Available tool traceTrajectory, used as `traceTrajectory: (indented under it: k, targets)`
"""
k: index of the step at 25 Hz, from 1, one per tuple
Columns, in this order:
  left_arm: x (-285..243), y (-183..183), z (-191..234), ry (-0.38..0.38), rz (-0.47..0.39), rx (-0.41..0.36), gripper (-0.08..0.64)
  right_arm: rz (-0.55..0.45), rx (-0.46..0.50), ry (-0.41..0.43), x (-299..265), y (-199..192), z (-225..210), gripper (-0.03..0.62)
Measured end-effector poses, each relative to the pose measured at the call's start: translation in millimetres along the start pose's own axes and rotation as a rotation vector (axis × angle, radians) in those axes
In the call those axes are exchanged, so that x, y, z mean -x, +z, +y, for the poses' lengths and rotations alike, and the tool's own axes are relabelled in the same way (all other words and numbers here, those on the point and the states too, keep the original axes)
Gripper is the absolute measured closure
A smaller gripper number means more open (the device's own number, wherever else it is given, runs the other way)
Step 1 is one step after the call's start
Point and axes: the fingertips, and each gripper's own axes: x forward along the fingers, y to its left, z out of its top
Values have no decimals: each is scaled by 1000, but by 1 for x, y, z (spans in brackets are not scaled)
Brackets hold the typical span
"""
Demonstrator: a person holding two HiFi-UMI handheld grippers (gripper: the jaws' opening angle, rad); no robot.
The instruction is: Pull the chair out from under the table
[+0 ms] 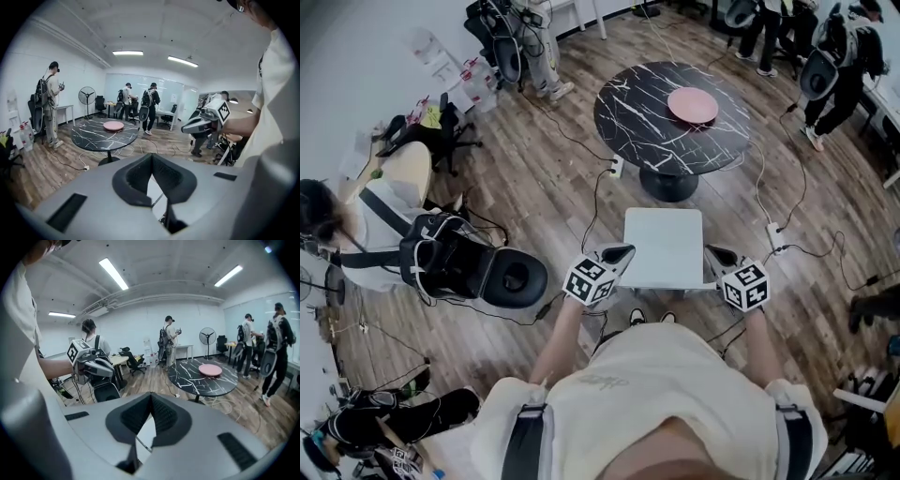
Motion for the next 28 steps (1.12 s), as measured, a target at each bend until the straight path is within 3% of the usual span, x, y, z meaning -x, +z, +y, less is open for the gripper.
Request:
traceTrajectory:
  k: [6, 10, 20, 28]
  targets:
    - [29, 58, 16, 114, -144, 74, 543, -157, -21, -61, 23, 49, 1, 586]
    - [48, 79, 16, 159, -190, 37, 543, -213, -36, -87, 35, 70, 6, 586]
    - [59, 130, 10, 191, -295, -44, 543, -308, 9, -122, 49, 118, 1, 586]
    - [75, 159, 21, 220, -420, 40, 543, -360, 21, -156, 54, 137, -1, 586]
